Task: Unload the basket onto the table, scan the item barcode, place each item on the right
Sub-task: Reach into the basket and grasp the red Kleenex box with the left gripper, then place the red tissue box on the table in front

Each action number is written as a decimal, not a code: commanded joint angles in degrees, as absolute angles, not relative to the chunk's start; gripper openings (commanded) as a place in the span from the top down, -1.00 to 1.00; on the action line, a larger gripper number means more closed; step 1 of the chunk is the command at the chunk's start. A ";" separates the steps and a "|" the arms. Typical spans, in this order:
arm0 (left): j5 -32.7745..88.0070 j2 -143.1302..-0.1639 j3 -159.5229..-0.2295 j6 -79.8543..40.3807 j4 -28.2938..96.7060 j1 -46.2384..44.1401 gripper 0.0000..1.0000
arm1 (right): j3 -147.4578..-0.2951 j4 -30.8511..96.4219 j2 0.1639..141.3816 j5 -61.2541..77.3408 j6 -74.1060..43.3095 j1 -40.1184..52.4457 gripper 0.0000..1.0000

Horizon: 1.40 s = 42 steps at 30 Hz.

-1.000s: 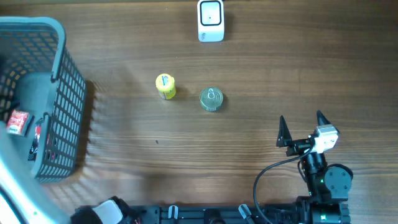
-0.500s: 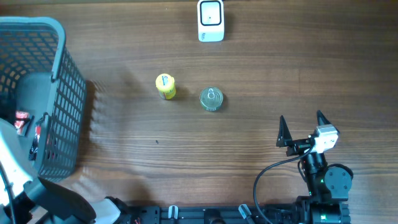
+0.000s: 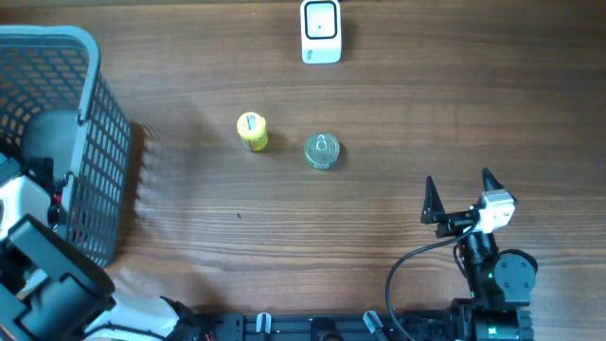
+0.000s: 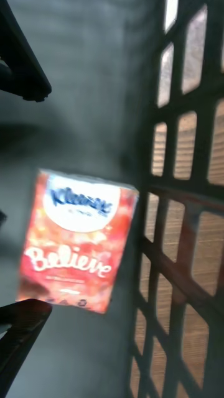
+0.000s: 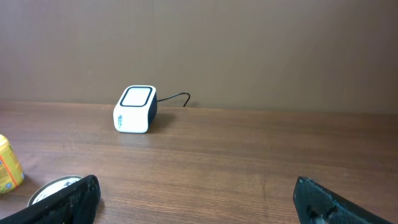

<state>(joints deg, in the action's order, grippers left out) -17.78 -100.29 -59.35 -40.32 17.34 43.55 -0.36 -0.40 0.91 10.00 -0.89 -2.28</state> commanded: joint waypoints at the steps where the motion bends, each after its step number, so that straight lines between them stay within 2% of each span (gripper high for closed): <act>1: -19.18 -102.59 -59.02 -39.44 13.89 43.35 -1.00 | -0.30 -0.62 0.64 9.43 -1.65 -2.00 -1.00; 9: -19.18 -107.70 -59.02 -39.44 9.50 43.35 -1.00 | -0.30 -0.62 0.64 9.43 -1.65 -2.00 -1.00; 11: -19.16 -108.95 -59.02 -39.46 9.19 43.35 -0.94 | -0.30 -0.60 0.64 9.43 -1.63 -2.00 -1.00; 14: -19.16 -109.80 -59.02 -39.46 9.17 43.35 -0.71 | -0.30 -0.62 0.64 9.43 -1.63 -2.00 -1.00; 18: -19.11 -109.80 -59.05 -39.46 9.30 43.35 -0.17 | -0.30 -0.62 0.64 9.43 -1.65 -2.00 -1.00; 19: -18.94 -109.80 -59.05 -39.46 9.67 43.35 -0.10 | -0.30 -0.62 0.64 9.43 -1.63 -2.00 -1.00; 29: -8.29 -104.27 -59.16 -41.17 14.11 43.35 -0.15 | -0.30 -0.62 0.64 9.43 -1.63 -2.00 -1.00; 36: 0.84 -86.46 -59.20 -41.17 15.53 43.35 -0.24 | -0.30 -0.62 0.64 9.43 -1.63 -2.00 -1.00; 42: 4.16 -69.38 -59.20 -41.17 15.51 43.35 -0.33 | -0.30 -0.62 0.64 9.43 -1.63 -2.00 -1.00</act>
